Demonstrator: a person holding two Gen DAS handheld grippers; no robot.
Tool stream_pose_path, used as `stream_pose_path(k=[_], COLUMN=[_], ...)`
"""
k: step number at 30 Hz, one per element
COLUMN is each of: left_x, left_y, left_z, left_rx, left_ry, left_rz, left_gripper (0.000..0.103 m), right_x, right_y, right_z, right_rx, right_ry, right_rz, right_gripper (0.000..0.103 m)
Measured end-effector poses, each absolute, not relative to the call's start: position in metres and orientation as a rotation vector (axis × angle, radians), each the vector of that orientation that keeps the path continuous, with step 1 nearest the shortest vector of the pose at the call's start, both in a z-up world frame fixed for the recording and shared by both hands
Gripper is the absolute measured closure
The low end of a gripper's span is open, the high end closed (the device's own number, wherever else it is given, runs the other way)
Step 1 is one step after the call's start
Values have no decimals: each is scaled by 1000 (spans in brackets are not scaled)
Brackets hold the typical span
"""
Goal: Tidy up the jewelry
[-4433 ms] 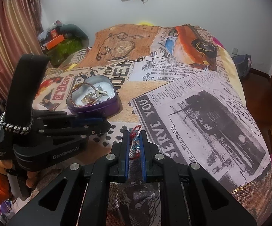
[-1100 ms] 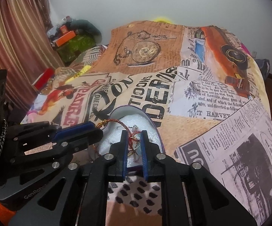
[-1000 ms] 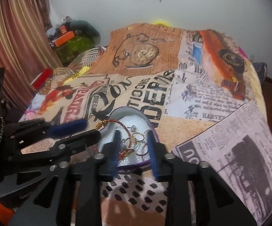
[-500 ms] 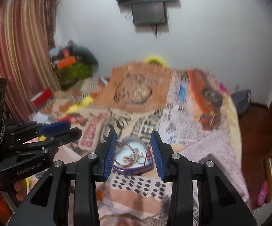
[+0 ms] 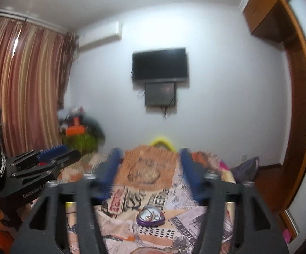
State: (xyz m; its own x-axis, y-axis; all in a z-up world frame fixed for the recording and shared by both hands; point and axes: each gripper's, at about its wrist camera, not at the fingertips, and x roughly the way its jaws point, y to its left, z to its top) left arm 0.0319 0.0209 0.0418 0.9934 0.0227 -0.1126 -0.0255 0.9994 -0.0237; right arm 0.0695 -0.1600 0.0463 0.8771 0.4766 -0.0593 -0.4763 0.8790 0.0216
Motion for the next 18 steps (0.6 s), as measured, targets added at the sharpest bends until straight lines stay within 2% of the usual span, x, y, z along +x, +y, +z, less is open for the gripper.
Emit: stream_pose_path(k=[1,3,4,5,6,7,18], left_x=[26,12,7,2,-4,-6,-12], left_y=[21,23,23,23,22,21,12], left_z=[42,40,40,40,39,38,34], left_rx=[-31,-61,-69,-72,-67,-61,-35], left_ry=[102,79,70,63,61,63,80], left_rz=[32,53,63,70,75,74,71], left_gripper=[24,8,6,6,6,6,6], right_x=[62,52,51,52,50,49,33], right_y=[-162,-163,-163,-162,-161,-161,-169], right_z=[46,45,43,40,39,37,33], right_rx=[16,21,24,24,24,24,7], right_ry=[45,27,25,24,22,19,59], right_rz=[482,452,439,426,411,396,393], right_gripper=[25,16,11,8,1,0,0])
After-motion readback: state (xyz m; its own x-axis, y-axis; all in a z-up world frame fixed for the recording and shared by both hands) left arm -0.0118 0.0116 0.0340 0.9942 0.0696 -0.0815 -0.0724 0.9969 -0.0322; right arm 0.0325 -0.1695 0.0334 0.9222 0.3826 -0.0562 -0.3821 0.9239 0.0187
